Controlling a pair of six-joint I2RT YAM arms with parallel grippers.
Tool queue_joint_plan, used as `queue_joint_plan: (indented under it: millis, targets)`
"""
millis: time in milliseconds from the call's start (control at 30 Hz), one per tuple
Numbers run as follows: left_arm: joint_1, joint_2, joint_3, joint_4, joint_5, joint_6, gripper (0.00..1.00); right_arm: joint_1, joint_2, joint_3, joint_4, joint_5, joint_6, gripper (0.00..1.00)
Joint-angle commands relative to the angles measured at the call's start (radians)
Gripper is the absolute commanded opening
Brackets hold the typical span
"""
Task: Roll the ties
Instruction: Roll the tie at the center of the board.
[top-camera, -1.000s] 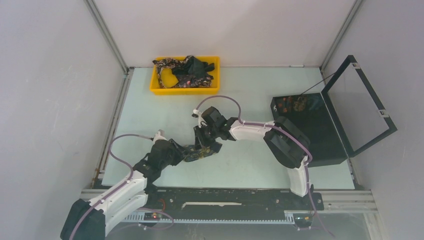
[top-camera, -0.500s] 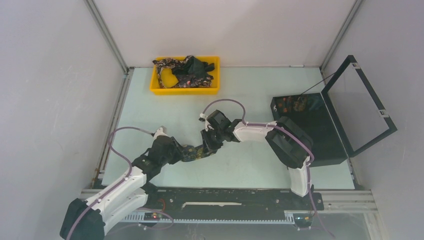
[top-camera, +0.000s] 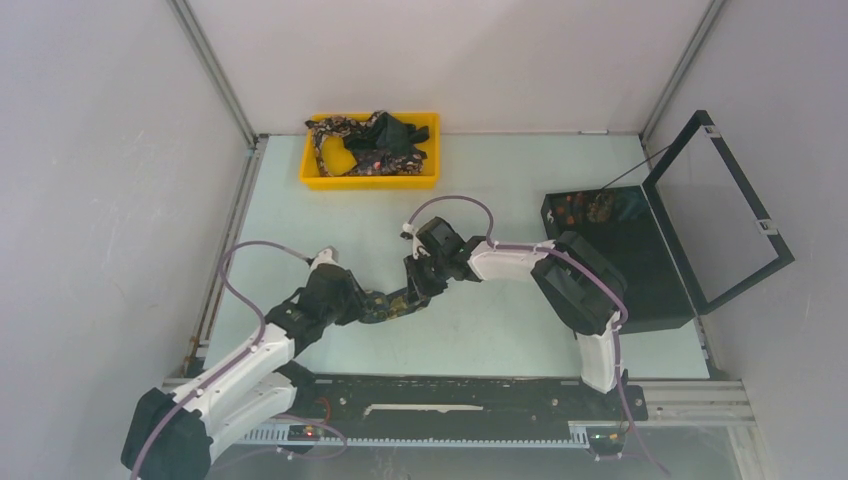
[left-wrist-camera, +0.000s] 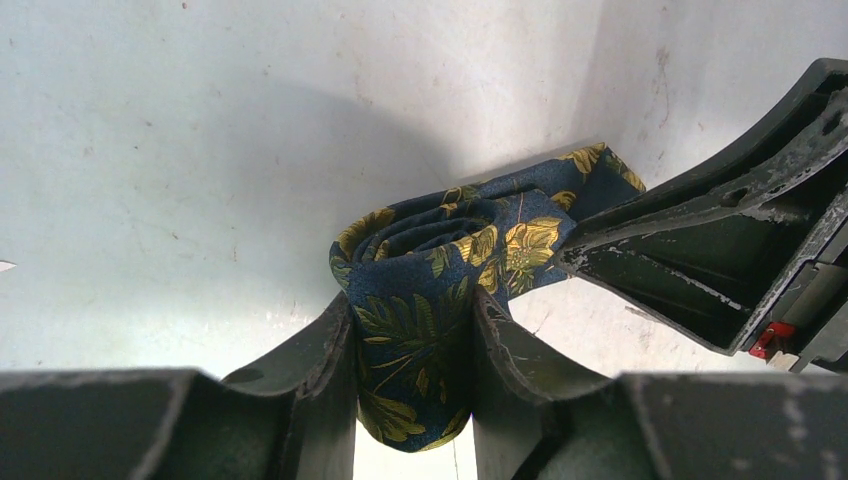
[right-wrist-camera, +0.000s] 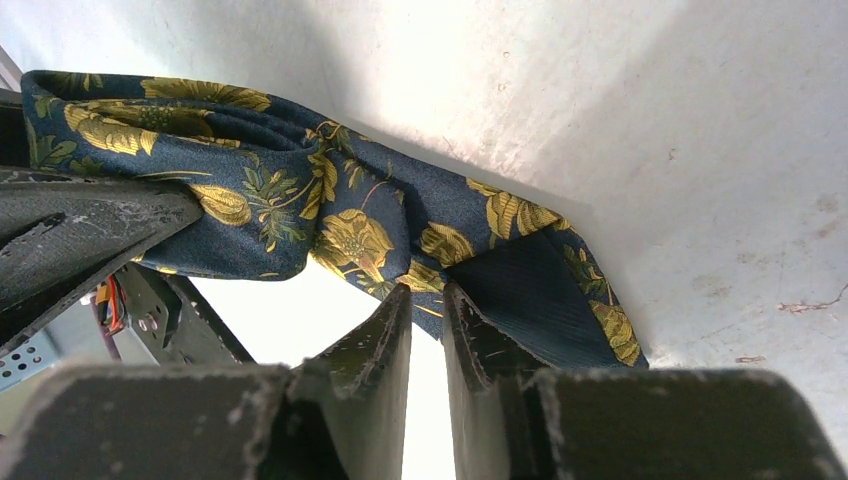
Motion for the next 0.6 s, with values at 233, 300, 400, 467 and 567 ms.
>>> queue_joint_plan:
  millis: [233, 300, 400, 467, 567]
  targets:
    - [-0.007, 0.051, 0.113, -0.151, -0.004, 0.103, 0.11, -0.006, 0.01, -0.008, -0.003, 0.022, -0.018, 0.21]
    - [-0.01, 0.066, 0.134, -0.18, -0.017, 0.107, 0.1, -0.008, -0.007, -0.008, -0.006, 0.024, -0.021, 0.21]
    - [-0.018, 0.084, 0.166, -0.234, -0.046, 0.112, 0.1, -0.017, -0.049, -0.007, -0.018, 0.031, -0.029, 0.21]
    - [-0.024, 0.097, 0.186, -0.264, -0.066, 0.116, 0.1, -0.027, -0.084, -0.008, -0.031, 0.033, -0.034, 0.22]
    - [-0.037, 0.126, 0.213, -0.292, -0.088, 0.118, 0.1, -0.047, -0.136, -0.008, -0.052, 0.036, -0.043, 0.22]
